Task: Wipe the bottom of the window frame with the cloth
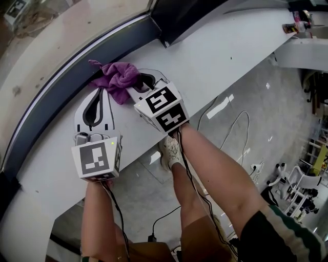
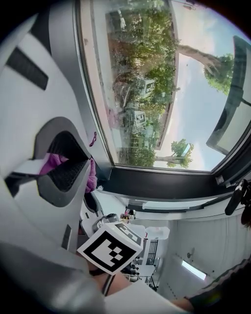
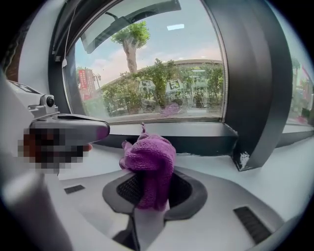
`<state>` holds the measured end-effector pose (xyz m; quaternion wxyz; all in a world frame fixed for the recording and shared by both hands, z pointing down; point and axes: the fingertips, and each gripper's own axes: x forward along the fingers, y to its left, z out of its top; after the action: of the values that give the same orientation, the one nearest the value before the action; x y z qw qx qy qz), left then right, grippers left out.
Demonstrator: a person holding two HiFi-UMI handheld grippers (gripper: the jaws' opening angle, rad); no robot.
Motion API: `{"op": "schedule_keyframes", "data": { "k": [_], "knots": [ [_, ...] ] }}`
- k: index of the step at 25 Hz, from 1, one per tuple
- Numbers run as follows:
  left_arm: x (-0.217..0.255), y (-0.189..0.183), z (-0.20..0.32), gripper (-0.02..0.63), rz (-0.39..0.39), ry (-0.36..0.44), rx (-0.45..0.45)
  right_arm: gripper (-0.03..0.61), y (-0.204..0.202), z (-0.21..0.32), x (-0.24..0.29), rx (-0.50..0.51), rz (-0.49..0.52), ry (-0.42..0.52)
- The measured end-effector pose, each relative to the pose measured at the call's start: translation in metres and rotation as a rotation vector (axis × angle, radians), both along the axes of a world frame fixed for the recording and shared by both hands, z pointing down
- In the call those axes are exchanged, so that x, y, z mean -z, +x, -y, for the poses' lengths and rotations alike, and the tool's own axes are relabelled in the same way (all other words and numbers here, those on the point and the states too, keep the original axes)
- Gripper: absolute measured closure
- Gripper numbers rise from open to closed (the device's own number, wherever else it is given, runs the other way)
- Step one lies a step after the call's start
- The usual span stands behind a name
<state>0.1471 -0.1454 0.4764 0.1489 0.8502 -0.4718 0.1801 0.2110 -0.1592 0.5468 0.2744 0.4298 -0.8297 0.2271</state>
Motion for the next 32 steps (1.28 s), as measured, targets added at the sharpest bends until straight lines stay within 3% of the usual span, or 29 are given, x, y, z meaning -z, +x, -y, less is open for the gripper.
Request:
{"op": "schedule_keyframes", "data": {
  "k": [8,21,27,32],
  "knots": [
    [-0.008,0.050,0.013,0.604,0.006,-0.008,-0.061,0.469,0.065,0.012,-0.007,-0.074,-0.024,-0.010],
    [-0.012,0.086,0.012,0.604,0.000,-0.024,-0.104,0.469,0.121,0.024,-0.011,-0.217,-0.082,-0.011],
    [-0.007,0.079,-0.002,0.604,-0.011,-0.041,-0.128,0.471,0.096,0.008,-0.013,-0.189,-0.094,-0.025],
    [-0.010,0.122,0.002,0.604,-0.010,-0.074,-0.163,0.471,0.140,0.007,-0.013,-0.185,-0.121,-0.053]
  ]
}}
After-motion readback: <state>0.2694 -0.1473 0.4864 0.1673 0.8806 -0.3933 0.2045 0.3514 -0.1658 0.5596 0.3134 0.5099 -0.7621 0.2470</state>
